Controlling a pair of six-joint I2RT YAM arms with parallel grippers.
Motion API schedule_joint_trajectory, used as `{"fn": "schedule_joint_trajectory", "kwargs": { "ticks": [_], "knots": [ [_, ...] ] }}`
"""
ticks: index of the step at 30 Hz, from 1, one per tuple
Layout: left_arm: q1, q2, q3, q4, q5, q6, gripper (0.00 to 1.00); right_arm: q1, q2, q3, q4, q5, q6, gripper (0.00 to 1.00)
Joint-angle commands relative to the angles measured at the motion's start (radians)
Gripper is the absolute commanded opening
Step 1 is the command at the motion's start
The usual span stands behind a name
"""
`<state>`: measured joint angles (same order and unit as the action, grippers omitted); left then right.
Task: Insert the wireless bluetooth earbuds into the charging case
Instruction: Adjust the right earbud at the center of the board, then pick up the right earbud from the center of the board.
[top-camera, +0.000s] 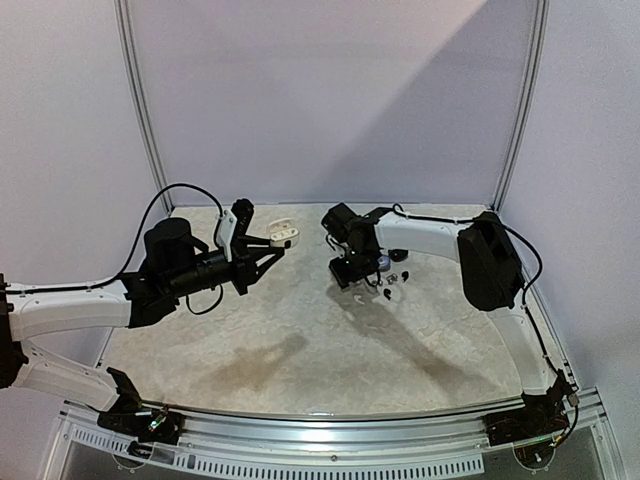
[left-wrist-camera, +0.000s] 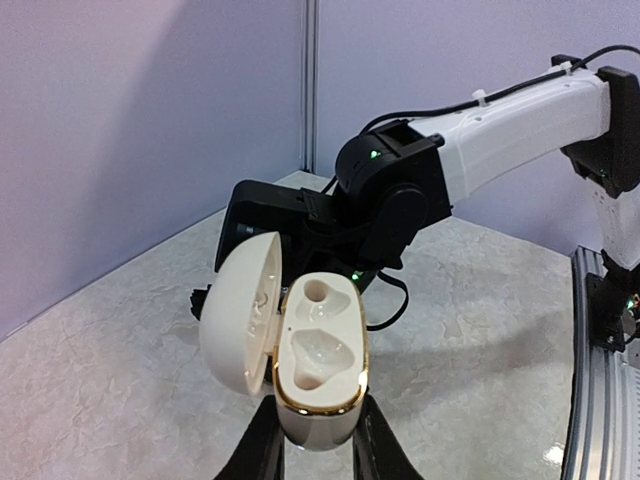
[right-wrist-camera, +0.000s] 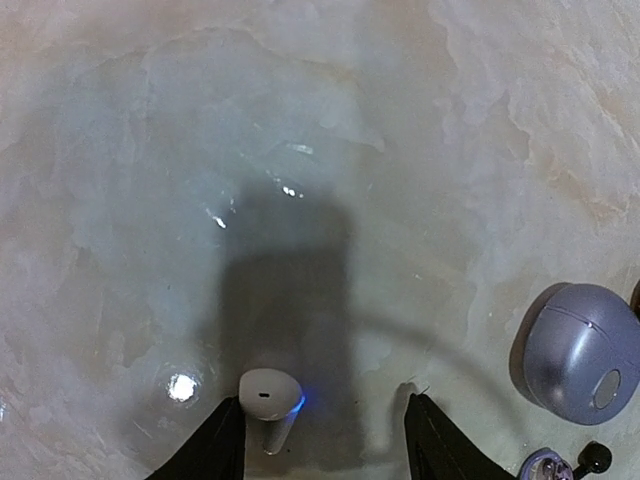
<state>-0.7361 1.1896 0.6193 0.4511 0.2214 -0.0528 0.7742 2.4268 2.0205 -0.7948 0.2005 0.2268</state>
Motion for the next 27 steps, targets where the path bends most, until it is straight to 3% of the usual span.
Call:
{"fn": "schedule_joint_trajectory", "kwargs": {
  "ticks": [1, 6, 12, 27],
  "knots": [
    [0.010, 0.012, -0.001, 0.021, 0.008, 0.018, 0.00, 0.005, -0.030, -0.023, -0.069, -0.026, -0.047, 0.56],
    [0.010, 0.018, -0.001, 0.030, 0.017, 0.010, 0.00, 0.002, -0.036, 0.047, -0.038, -0.121, -0.090, 0.57],
    [0.009, 0.020, -0.001, 0.031, 0.020, 0.025, 0.00, -0.006, 0.027, 0.128, -0.061, -0.114, -0.095, 0.57],
    [0.008, 0.026, 0.002, 0.033, 0.027, 0.029, 0.00, -0.007, 0.105, 0.155, -0.087, -0.118, -0.110, 0.36]
  ]
}}
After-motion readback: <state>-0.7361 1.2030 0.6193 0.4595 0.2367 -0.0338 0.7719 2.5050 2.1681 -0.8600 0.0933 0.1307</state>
